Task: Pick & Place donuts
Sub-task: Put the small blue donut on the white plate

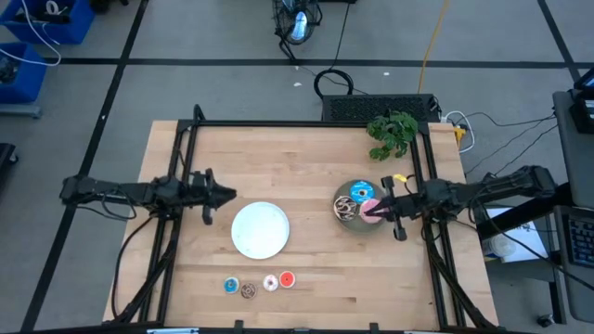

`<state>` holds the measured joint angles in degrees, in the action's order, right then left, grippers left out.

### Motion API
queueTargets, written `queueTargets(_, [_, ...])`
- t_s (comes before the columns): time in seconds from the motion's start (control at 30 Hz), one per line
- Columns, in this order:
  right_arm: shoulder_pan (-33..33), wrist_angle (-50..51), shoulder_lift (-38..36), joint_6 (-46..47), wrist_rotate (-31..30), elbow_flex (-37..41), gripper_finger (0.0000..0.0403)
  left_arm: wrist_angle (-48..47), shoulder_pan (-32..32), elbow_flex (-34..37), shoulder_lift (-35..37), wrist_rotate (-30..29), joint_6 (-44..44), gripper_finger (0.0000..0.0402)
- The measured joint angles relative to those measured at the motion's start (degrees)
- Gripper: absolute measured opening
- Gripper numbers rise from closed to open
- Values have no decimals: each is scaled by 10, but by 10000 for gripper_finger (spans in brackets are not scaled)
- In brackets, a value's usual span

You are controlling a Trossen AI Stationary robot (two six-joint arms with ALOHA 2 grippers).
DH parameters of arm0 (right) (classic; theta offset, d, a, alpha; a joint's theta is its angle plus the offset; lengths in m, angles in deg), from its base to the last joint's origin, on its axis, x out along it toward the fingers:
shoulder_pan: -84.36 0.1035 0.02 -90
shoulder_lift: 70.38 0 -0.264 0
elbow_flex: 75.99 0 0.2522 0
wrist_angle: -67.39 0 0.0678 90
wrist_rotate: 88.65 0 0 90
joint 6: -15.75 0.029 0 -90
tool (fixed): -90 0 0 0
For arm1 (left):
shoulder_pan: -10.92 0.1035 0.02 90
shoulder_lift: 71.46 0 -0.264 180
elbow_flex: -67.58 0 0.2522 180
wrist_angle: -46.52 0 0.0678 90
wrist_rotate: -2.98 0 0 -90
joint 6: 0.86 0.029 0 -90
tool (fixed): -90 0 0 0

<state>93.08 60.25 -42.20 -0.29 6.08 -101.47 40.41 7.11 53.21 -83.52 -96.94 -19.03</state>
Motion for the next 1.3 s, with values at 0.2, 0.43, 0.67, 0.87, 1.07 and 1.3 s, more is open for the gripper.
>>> queueTargets(0.2, [0, -6, -22, 17, 25, 16, 0, -5, -19, 0, 0, 0, 5, 62])
queueTargets(0.43, [-8, -155, -58, 16, 0, 92, 0, -10, -35, 0, -19, 10, 42, 62])
queueTargets(0.67, [-12, -151, -73, 47, -49, 103, 0, -2, -63, -21, -79, 4, 28, 62])
queueTargets(0.87, [-12, -153, -73, 46, -47, 104, 0, -93, -133, -150, -179, -47, 28, 62])
queueTargets(1.07, [-12, -131, -73, 43, -47, 105, 0, -317, -225, -341, -317, -143, -58, 62])
queueTargets(1.3, [-12, -90, -73, 48, -47, 106, 0, -503, -306, -539, -494, -206, -139, 62])
